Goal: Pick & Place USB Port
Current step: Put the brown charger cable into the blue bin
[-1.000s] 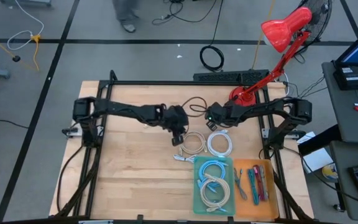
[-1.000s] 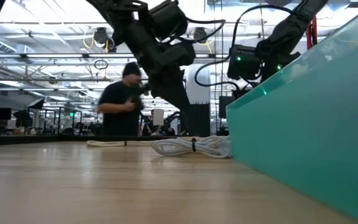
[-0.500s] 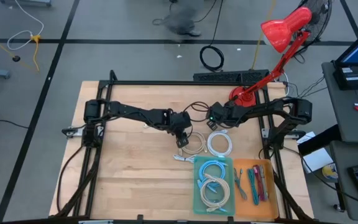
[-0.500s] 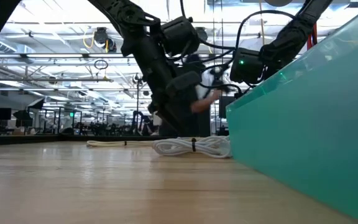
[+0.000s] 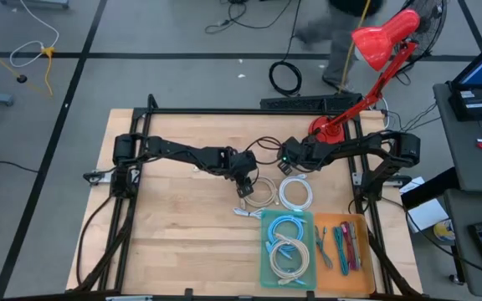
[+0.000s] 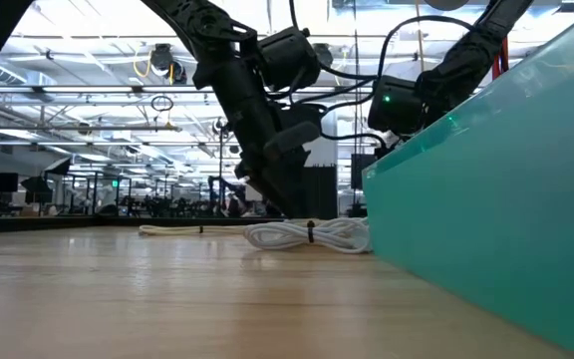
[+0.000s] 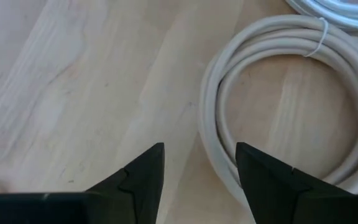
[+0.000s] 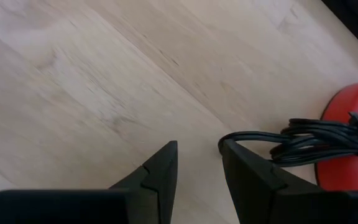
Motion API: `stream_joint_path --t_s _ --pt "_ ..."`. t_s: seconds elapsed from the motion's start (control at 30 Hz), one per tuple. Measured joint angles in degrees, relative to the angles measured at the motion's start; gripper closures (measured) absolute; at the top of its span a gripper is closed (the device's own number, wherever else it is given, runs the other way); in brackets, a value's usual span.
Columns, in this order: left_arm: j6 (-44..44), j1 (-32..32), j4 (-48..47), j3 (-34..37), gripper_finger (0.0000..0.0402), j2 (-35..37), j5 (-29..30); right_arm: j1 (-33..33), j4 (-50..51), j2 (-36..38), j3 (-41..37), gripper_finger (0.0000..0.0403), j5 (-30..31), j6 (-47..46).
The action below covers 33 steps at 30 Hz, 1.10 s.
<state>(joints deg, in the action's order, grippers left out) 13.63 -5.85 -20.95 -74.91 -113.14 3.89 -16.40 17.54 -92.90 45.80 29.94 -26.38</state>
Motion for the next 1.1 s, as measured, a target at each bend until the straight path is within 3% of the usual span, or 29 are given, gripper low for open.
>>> stream_joint_path --t_s 0.47,0.57,0.7,0.73,0.87,1.1 --pt "0.0 0.0 1.7 -0.1 0.0205 -4.5 -2.3 0.0 -1.6 0.0 0.0 0.0282 -0.2 0.7" --pt "0.9 0.0 1.6 -0.1 0.0251 -4.5 -0.8 0.0 -1.9 0.0 0.0 0.0282 -0.3 0.7" --pt "0.4 0.0 1.6 0.0 0.0365 -4.1 0.8 0.0 -2.5 0.0 0.0 0.0282 -0.9 0.7" --pt "0.4 0.0 1.4 0.0 0.0374 -3.7 1.4 0.0 -2.6 0.0 0.0 0.0282 -1.5 0.7" --pt "-0.6 -0.2 -1.5 0.1 0.0374 -1.9 7.4 0.0 -3.2 0.0 0.0 0.0282 -2.5 0.6" --pt "-2.0 -0.2 -7.4 0.2 0.0374 6.4 26.5 0.0 -6.4 0.0 0.0 0.0282 -6.2 0.8"
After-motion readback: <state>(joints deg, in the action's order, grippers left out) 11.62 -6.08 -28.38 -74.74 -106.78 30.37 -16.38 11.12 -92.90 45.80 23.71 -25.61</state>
